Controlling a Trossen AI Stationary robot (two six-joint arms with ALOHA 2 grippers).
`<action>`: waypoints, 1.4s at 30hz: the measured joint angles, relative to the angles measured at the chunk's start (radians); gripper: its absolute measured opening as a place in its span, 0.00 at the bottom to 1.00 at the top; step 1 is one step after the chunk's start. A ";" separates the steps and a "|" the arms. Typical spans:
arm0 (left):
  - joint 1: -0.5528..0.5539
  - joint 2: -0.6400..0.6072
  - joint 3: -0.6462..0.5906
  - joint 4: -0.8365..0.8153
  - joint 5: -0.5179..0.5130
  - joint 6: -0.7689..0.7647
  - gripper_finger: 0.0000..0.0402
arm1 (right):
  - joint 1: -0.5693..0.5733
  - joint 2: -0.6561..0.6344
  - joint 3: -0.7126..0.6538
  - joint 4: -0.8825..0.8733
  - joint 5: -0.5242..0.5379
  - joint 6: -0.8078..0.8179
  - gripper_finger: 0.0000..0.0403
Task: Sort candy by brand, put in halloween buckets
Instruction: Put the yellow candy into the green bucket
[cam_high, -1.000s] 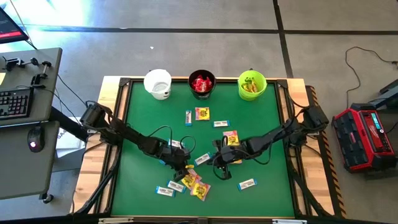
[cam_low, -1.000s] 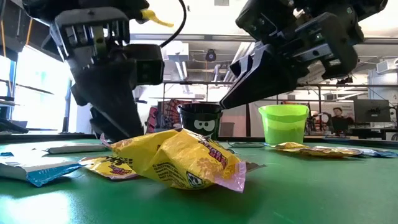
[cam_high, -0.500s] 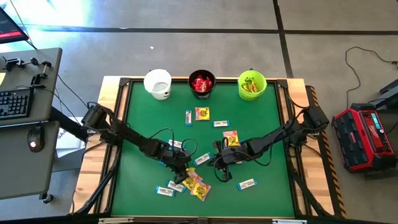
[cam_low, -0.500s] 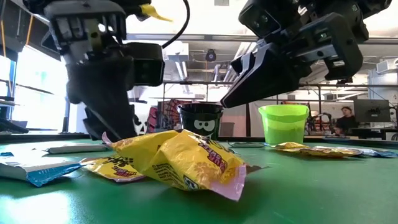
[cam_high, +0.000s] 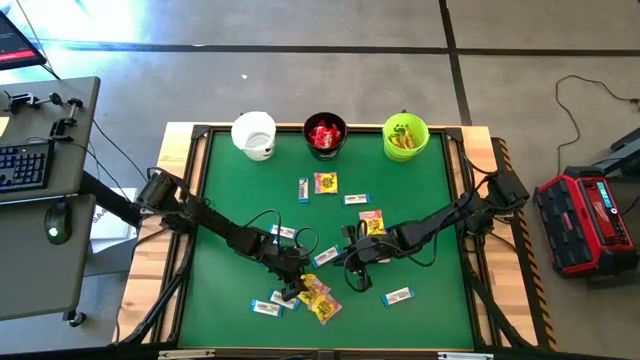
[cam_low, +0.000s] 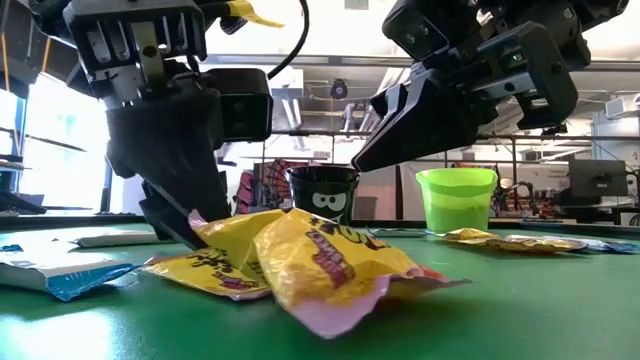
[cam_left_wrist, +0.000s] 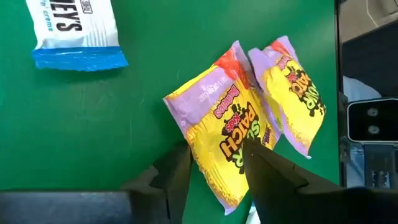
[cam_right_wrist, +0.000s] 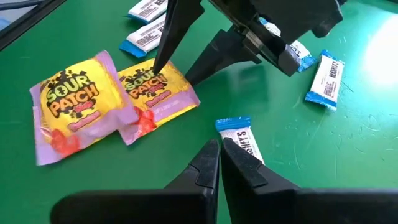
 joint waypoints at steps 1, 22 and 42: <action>0.002 0.000 0.000 0.001 -0.005 0.006 0.33 | 0.000 0.000 0.000 0.000 0.000 0.000 0.02; 0.042 -0.078 -0.003 -0.078 -0.163 0.150 0.00 | -0.003 -0.003 0.000 -0.014 0.050 0.002 0.02; 0.164 -0.382 -0.003 -0.216 -0.356 0.540 0.00 | -0.149 -0.151 0.000 -0.076 0.021 0.322 0.41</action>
